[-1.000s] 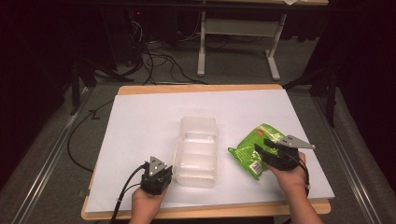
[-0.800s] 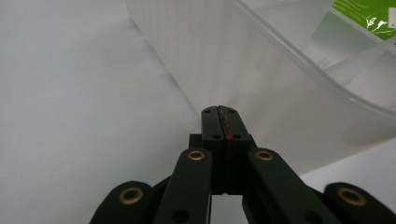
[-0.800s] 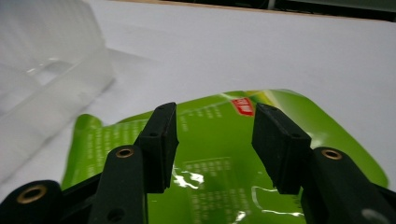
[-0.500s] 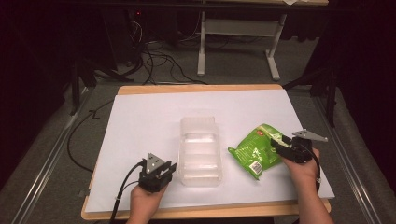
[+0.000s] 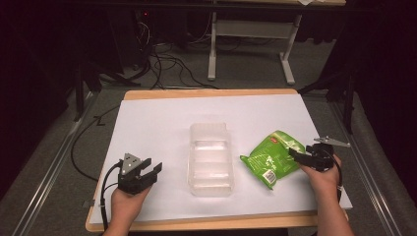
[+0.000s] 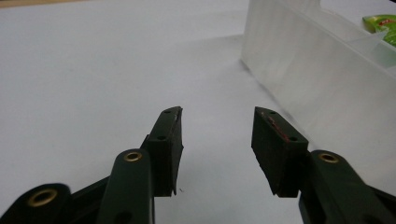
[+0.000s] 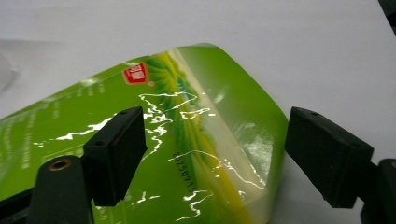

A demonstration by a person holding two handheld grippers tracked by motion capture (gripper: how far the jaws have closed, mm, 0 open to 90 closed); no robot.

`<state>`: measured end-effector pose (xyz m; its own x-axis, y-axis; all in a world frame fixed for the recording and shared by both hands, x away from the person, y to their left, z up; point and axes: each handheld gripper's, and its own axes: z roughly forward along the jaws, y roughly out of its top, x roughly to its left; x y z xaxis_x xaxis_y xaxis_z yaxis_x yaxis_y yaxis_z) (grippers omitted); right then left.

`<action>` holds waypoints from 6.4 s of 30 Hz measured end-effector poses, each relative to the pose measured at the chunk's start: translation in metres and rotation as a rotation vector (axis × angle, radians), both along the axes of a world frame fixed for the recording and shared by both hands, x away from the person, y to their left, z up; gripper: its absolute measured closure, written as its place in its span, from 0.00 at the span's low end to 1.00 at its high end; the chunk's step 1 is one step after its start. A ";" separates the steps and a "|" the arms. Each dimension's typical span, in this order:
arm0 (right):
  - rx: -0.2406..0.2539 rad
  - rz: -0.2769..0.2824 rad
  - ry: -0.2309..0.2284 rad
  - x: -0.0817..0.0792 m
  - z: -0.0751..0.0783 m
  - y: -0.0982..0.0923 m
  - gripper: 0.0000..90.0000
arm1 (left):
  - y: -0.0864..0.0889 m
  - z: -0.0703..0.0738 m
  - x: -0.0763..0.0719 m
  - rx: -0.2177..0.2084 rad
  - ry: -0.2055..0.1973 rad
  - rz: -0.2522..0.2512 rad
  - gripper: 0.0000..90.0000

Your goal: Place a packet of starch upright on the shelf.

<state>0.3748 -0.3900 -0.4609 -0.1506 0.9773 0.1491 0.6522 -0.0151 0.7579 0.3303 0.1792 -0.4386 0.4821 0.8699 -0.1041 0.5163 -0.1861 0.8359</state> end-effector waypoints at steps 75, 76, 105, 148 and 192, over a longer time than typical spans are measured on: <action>0.099 0.256 -0.429 -0.052 0.079 0.076 0.96 | -0.010 -0.002 -0.005 0.048 -0.044 -0.048 0.57; 0.099 0.256 -0.429 -0.052 0.079 0.076 0.96 | -0.010 -0.002 -0.005 0.048 -0.044 -0.048 0.57; 0.133 0.273 -0.235 -0.032 0.040 0.077 0.81 | -0.012 -0.002 -0.005 0.069 -0.045 -0.062 0.57; 0.198 0.371 -0.389 -0.050 0.082 0.072 0.91 | -0.010 0.000 -0.007 0.038 -0.069 -0.085 0.54; 0.283 0.712 -0.400 -0.022 0.112 0.187 0.92 | -0.006 0.000 -0.008 0.030 -0.070 -0.072 0.54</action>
